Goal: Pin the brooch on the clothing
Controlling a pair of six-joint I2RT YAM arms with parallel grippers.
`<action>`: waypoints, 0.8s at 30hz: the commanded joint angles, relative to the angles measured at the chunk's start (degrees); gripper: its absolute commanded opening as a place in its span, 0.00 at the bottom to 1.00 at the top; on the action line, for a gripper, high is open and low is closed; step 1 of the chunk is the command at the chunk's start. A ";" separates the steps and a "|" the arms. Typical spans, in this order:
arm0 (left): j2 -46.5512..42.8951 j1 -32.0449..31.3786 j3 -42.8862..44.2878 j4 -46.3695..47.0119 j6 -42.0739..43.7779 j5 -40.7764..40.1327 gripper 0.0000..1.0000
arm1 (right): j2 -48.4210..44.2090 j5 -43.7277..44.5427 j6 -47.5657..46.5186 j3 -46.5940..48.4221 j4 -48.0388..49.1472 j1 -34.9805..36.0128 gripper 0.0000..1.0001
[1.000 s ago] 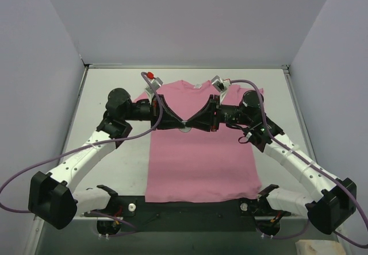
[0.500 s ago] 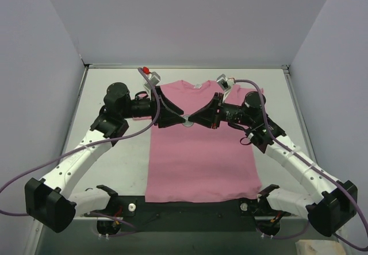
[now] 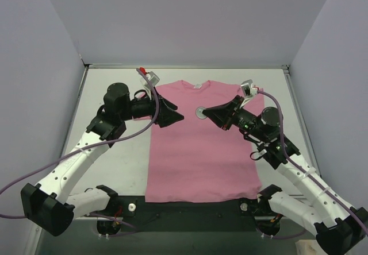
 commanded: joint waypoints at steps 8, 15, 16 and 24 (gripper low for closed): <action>4.04 -2.44 4.07 1.93 0.90 2.78 0.74 | 6.24 -9.03 1.70 3.58 7.91 -0.38 0.00; 7.38 -5.35 6.00 0.35 2.57 3.66 0.48 | 6.78 -10.79 3.28 3.76 10.03 -0.38 0.00; 7.65 -5.69 6.09 0.35 2.83 3.66 0.45 | 6.95 -11.14 3.46 3.85 10.12 -0.38 0.00; 8.62 -6.31 6.27 2.10 2.13 3.66 0.10 | 7.66 -12.55 4.51 3.85 11.26 -0.29 0.00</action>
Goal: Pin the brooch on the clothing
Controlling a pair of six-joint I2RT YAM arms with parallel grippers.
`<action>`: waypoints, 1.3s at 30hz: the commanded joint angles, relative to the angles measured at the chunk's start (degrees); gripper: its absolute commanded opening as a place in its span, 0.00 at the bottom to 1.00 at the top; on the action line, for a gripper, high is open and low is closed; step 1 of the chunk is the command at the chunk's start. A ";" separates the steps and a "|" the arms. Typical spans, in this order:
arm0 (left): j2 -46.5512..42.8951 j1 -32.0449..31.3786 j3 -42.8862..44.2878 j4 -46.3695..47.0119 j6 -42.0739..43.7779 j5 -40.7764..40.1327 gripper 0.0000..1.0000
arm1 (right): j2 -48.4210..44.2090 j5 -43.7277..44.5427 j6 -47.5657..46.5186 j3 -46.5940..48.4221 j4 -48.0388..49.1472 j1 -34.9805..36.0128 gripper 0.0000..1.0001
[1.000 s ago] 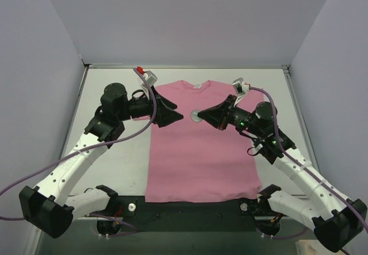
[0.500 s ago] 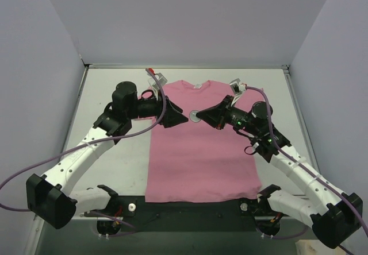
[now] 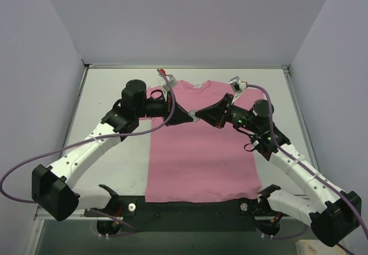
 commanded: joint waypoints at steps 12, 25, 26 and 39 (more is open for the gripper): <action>-1.03 -0.32 1.43 2.39 1.10 -0.29 0.00 | 0.58 -3.00 1.63 2.82 6.08 0.32 0.07; -3.40 -0.24 -0.33 2.39 2.42 -2.05 0.00 | 1.20 -5.28 4.18 2.29 9.07 0.15 0.58; -3.58 -0.24 -0.50 2.39 2.51 -2.14 0.00 | 1.11 -5.37 3.66 2.29 8.81 0.15 0.58; -5.60 -0.15 -1.82 6.17 1.81 -1.44 0.00 | 1.28 -5.63 3.91 1.68 8.10 -0.29 0.52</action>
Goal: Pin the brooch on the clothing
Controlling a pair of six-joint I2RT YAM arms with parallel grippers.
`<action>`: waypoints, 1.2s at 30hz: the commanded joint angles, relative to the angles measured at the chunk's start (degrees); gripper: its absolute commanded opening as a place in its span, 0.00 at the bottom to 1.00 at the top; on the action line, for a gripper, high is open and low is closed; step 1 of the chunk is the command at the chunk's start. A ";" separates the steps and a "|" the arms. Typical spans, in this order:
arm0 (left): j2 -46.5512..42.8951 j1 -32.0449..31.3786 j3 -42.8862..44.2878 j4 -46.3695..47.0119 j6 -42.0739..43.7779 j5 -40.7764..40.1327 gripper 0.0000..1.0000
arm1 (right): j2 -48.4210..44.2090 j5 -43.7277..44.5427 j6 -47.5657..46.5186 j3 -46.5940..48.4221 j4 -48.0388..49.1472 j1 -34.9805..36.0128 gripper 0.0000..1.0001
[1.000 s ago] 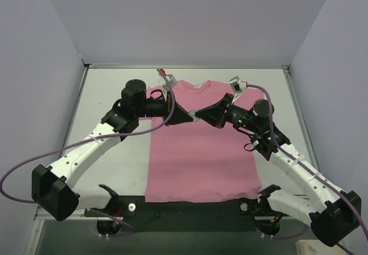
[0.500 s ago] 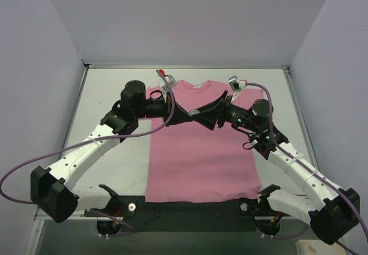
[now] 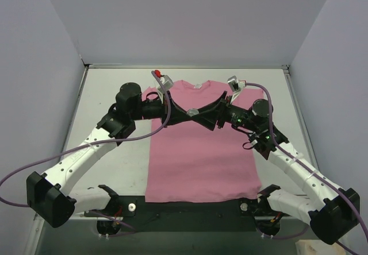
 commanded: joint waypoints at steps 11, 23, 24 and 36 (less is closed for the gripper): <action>-2.46 -0.08 -0.34 3.96 -0.12 1.12 0.00 | 1.00 -2.05 0.55 1.59 5.06 -0.21 0.31; -2.98 -0.08 -0.16 3.09 1.20 1.92 0.00 | 1.44 -1.88 0.20 2.20 3.14 -0.29 0.12; -2.98 -0.08 0.01 2.82 1.29 1.91 0.00 | 1.62 -1.96 -0.06 2.38 2.87 -0.29 0.11; -2.28 -2.89 5.46 -8.41 8.58 -1.07 0.00 | 4.08 -1.61 -2.87 5.28 -4.77 -0.29 0.00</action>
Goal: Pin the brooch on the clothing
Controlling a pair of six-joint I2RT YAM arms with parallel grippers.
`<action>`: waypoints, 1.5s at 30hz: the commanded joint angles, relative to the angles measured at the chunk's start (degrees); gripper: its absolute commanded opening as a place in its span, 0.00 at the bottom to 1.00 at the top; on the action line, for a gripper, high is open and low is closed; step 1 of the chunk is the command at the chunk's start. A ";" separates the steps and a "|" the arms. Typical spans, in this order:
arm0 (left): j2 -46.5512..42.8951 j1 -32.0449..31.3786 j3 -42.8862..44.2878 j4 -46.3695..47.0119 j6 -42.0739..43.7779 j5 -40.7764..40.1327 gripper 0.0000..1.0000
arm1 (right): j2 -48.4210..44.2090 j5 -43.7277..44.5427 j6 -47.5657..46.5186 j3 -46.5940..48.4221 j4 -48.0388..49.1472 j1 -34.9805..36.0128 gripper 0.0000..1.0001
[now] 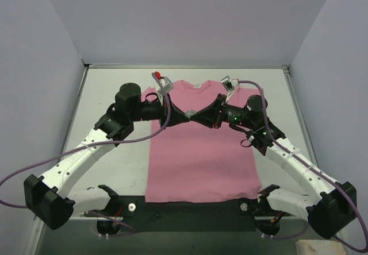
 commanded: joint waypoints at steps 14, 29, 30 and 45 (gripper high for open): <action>0.04 -4.46 9.35 -11.13 11.28 -3.78 0.00 | 2.14 -2.77 -10.72 6.85 -11.62 -0.29 0.01; -1.89 -5.25 8.30 -9.73 14.09 0.25 0.00 | 2.93 1.00 -15.82 9.75 -20.77 -0.29 0.00; -2.24 -5.25 7.95 -9.20 14.27 0.52 0.00 | 3.02 1.88 -16.08 10.01 -21.47 -0.29 0.00; -6.20 -5.34 5.05 -6.65 14.97 -0.62 0.00 | 0.48 1.63 -22.67 9.49 -25.70 -0.29 0.23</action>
